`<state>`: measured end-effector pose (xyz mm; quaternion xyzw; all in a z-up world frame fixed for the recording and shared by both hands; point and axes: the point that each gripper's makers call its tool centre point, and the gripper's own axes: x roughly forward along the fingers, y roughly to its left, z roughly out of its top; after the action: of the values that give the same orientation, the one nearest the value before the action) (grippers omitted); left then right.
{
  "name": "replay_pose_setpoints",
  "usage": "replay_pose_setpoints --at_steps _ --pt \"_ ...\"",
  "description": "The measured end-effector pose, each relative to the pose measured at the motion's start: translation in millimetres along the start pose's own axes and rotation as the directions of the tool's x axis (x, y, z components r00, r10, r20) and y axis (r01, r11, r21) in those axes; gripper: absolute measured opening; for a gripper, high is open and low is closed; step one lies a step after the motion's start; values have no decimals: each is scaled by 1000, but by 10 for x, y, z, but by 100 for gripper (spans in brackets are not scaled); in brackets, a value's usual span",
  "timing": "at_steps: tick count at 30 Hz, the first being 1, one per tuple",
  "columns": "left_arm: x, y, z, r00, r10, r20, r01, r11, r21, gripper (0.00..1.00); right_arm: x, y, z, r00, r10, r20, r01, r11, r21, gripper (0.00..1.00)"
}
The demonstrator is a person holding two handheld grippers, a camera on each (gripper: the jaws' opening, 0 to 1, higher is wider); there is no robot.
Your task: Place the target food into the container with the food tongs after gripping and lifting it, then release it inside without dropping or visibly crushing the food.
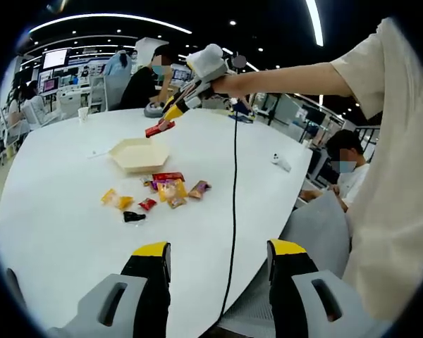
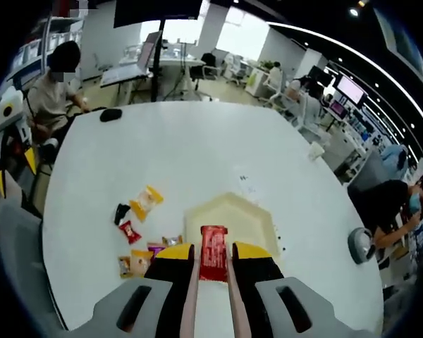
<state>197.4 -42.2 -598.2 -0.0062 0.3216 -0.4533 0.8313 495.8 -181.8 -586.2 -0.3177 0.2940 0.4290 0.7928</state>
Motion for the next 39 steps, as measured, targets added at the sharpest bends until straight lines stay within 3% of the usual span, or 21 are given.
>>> replay_pose_setpoints --at_steps 20,31,39 --pt "86 76 -45 1000 -6 -23 5 1000 -29 54 185 -95 17 1000 -9 11 9 1000 13 20" --pt "91 134 -61 1000 0 -32 -1 999 -41 54 311 -244 98 999 -18 36 17 1000 20 20" --pt "109 147 -72 999 0 -37 -2 999 -46 54 331 -242 147 998 -21 52 20 1000 23 20"
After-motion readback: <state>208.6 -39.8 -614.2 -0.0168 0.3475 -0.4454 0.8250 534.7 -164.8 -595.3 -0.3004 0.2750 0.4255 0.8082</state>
